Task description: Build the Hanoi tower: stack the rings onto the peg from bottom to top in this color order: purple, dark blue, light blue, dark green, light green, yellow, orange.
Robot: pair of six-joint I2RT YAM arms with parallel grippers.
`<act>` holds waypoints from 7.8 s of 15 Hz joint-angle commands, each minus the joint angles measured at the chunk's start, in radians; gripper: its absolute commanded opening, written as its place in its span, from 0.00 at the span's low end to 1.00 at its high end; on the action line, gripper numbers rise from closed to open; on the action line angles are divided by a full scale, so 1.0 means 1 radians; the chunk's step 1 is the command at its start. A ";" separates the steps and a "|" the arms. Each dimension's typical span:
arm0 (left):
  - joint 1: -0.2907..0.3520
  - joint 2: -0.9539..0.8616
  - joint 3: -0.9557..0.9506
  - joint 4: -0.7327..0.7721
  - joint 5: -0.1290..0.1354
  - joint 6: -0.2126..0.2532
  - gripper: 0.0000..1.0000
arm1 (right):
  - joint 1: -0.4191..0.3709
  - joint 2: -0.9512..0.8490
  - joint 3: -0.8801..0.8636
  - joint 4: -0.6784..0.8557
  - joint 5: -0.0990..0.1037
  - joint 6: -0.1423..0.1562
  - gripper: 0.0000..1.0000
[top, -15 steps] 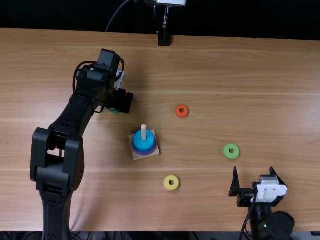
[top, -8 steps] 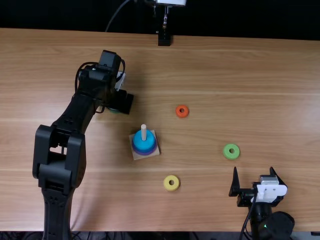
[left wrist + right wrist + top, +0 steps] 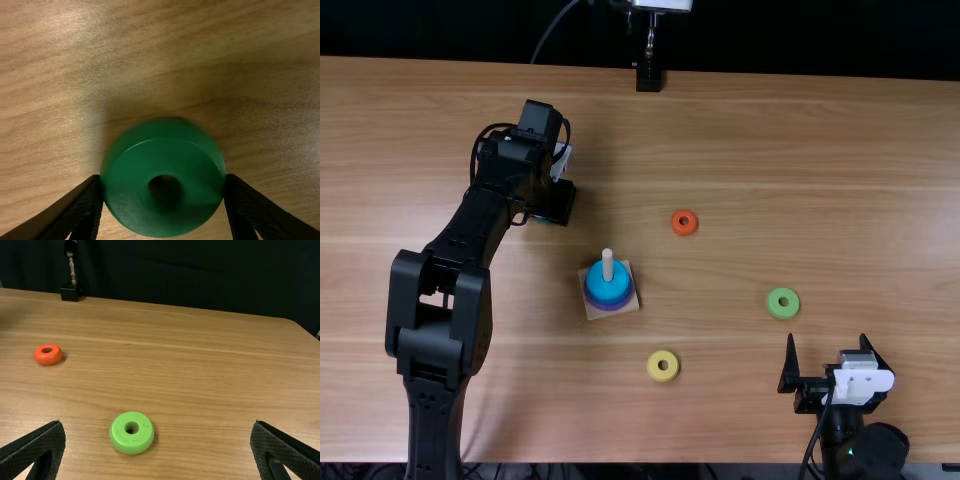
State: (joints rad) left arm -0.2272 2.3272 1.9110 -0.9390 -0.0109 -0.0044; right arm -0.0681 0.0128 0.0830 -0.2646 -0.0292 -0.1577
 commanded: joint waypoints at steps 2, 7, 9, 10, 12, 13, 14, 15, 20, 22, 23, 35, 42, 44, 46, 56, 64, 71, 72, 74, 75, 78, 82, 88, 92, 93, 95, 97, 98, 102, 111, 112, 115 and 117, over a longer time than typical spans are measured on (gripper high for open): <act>0.022 0.024 0.037 -0.009 -0.055 0.008 0.00 | -0.012 -0.013 -0.069 -0.055 0.009 0.007 1.00; 0.035 -0.005 0.194 -0.219 -0.055 -0.008 0.00 | -0.012 -0.013 -0.069 -0.055 0.009 0.007 1.00; 0.035 -0.054 0.246 -0.333 -0.048 -0.010 0.00 | -0.012 -0.013 -0.069 -0.055 0.009 0.007 1.00; 0.034 -0.083 0.257 -0.346 -0.041 -0.012 0.00 | -0.012 -0.013 -0.069 -0.055 0.009 0.007 1.00; 0.023 -0.144 0.258 -0.388 -0.037 -0.027 0.00 | -0.012 -0.013 -0.069 -0.055 0.009 0.007 1.00; 0.015 -0.169 0.260 -0.408 -0.037 -0.056 0.00 | -0.012 -0.013 -0.069 -0.055 0.009 0.007 1.00; 0.002 -0.193 0.266 -0.423 -0.037 -0.097 0.00 | -0.012 -0.013 -0.069 -0.055 0.009 0.007 1.00; -0.012 -0.215 0.269 -0.436 -0.037 -0.130 0.00 | -0.012 -0.013 -0.069 -0.055 0.009 0.007 1.00; -0.083 -0.324 0.264 -0.445 -0.037 -0.261 0.00 | -0.012 -0.013 -0.069 -0.055 0.009 0.007 1.00; -0.113 -0.361 0.263 -0.471 -0.037 -0.303 0.00 | -0.012 -0.013 -0.069 -0.055 0.009 0.007 1.00; -0.130 -0.373 0.263 -0.489 -0.037 -0.323 0.00 | -0.012 -0.013 -0.069 -0.055 0.009 0.007 1.00; -0.297 -0.483 0.109 -0.537 -0.009 -0.413 0.00 | -0.012 -0.013 -0.069 -0.055 0.009 0.007 1.00; -0.333 -0.479 0.095 -0.519 -0.009 -0.415 0.00 | -0.012 -0.013 -0.069 -0.055 0.009 0.007 1.00; -0.342 -0.463 0.097 -0.506 -0.009 -0.439 0.00 | -0.012 -0.013 -0.069 -0.055 0.009 0.007 1.00; -0.345 -0.447 0.105 -0.506 -0.009 -0.441 0.00 | -0.012 -0.013 -0.069 -0.055 0.009 0.007 1.00; -0.359 -0.362 0.168 -0.464 -0.009 -0.445 0.00 | -0.012 -0.013 -0.069 -0.055 0.009 0.007 1.00; -0.359 -0.354 0.161 -0.484 -0.006 -0.445 0.73 | -0.012 -0.013 -0.069 -0.055 0.009 0.007 1.00; -0.345 -0.356 0.157 -0.488 0.132 -0.443 1.00 | -0.012 -0.013 -0.069 -0.055 0.009 0.007 1.00; -0.342 -0.361 0.157 -0.477 0.131 -0.441 1.00 | -0.012 -0.013 -0.069 -0.055 0.009 0.007 1.00; -0.325 -0.378 0.155 -0.469 0.112 -0.437 1.00 | -0.012 -0.013 -0.069 -0.055 0.009 0.007 1.00; -0.310 -0.413 0.141 -0.466 0.108 -0.436 1.00 | -0.012 -0.013 -0.069 -0.055 0.009 0.007 1.00; -0.221 -0.569 0.014 -0.315 0.090 -0.432 1.00 | -0.012 -0.013 -0.069 -0.055 0.009 0.007 1.00; -0.072 -0.864 -0.365 0.089 0.099 -0.432 1.00 | -0.012 -0.013 -0.069 -0.055 0.009 0.007 1.00; 0.183 -1.341 -0.968 0.482 0.107 -0.327 1.00 | -0.012 -0.013 -0.069 -0.055 0.009 0.007 1.00; 0.236 -1.611 -1.314 0.672 0.171 -0.058 1.00 | -0.012 -0.013 -0.069 -0.055 0.009 0.007 1.00; 0.235 -1.691 -1.385 0.672 0.162 -0.045 1.00 | -0.012 -0.013 -0.069 -0.055 0.009 0.007 1.00; 0.229 -1.810 -1.531 0.674 0.156 -0.047 1.00 | -0.012 -0.013 -0.069 -0.055 0.009 0.007 1.00; 0.226 -1.928 -1.644 0.672 0.153 -0.049 1.00 | -0.012 -0.013 -0.069 -0.055 0.009 0.007 1.00; 0.224 -1.968 -1.689 0.672 0.153 -0.049 1.00 | -0.012 -0.013 -0.069 -0.055 0.009 0.007 1.00; 0.203 -2.100 -1.807 0.672 0.147 -0.049 1.00 | -0.012 -0.013 -0.069 -0.055 0.009 0.007 1.00; 0.186 -2.240 -1.911 0.665 0.068 -0.055 1.00 | -0.012 -0.013 -0.069 -0.055 0.009 0.007 1.00; 0.187 -2.246 -1.911 0.661 0.068 -0.055 1.00 | -0.012 -0.013 -0.069 -0.055 0.009 0.007 1.00; 0.192 -2.300 -1.911 0.554 0.064 -0.053 1.00 | -0.012 -0.013 -0.069 -0.055 0.009 0.007 1.00; 0.200 -2.327 -1.911 0.495 0.066 -0.053 1.00 | -0.012 -0.013 -0.069 -0.055 0.009 0.007 1.00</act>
State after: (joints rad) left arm -0.0326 0.0139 0.1013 -0.3588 0.0559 -0.0704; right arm -0.0685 0.0128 0.0834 -0.2653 -0.0292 -0.1577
